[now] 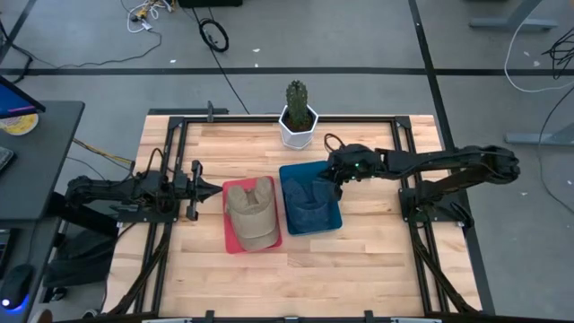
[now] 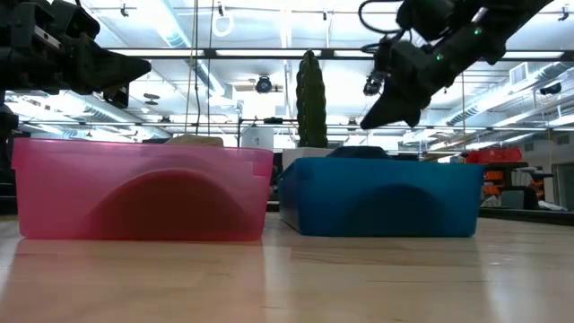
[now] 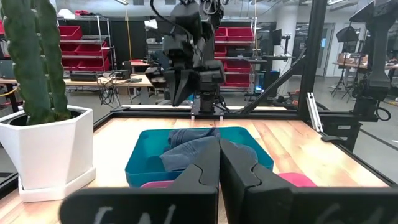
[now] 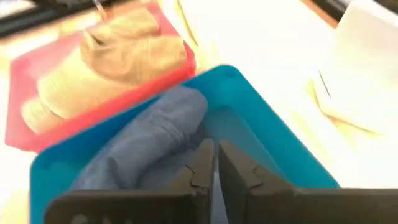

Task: Pick & Place hat
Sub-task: Return to Home Position

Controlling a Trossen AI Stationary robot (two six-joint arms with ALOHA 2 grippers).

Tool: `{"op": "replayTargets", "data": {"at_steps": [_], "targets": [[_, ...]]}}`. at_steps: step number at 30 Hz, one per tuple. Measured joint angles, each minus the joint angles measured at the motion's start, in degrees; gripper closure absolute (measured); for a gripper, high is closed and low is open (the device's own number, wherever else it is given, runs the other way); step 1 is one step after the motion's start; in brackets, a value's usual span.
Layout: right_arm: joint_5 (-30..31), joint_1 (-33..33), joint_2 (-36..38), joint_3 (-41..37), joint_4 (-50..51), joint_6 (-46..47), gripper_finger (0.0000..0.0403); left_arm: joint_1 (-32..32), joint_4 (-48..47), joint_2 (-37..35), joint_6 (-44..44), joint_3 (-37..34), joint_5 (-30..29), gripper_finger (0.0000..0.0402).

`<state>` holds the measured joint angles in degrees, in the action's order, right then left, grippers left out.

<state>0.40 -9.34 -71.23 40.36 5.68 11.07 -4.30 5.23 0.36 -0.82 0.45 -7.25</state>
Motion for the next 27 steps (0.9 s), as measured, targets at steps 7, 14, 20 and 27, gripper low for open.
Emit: {"op": "replayTargets", "data": {"at_steps": [7, 14, 20, 27], "targets": [[0.11, 0.0, 1.95, 0.04, -3.74, 0.46, 0.0367, -0.01, 0.02, 0.0, 0.02, 0.0, 0.0, 0.0399], [-0.38, 0.04, 1.95, 0.07, -8.05, 6.02, 0.0367, -0.01, 0.04, 0.0, 0.0, 0.0, 0.0, 0.0399], [-6.94, 4.65, 2.46, 0.09, -10.01, -4.23, 0.0367, 0.0, 0.07, 0.0, 0.02, -0.02, 0.01, 0.0399], [0.72, 13.05, 3.0, 0.09, -13.34, -8.91, 0.0366, 0.0, 0.07, 0.0, 0.02, -0.02, 0.02, 0.0399]]}}
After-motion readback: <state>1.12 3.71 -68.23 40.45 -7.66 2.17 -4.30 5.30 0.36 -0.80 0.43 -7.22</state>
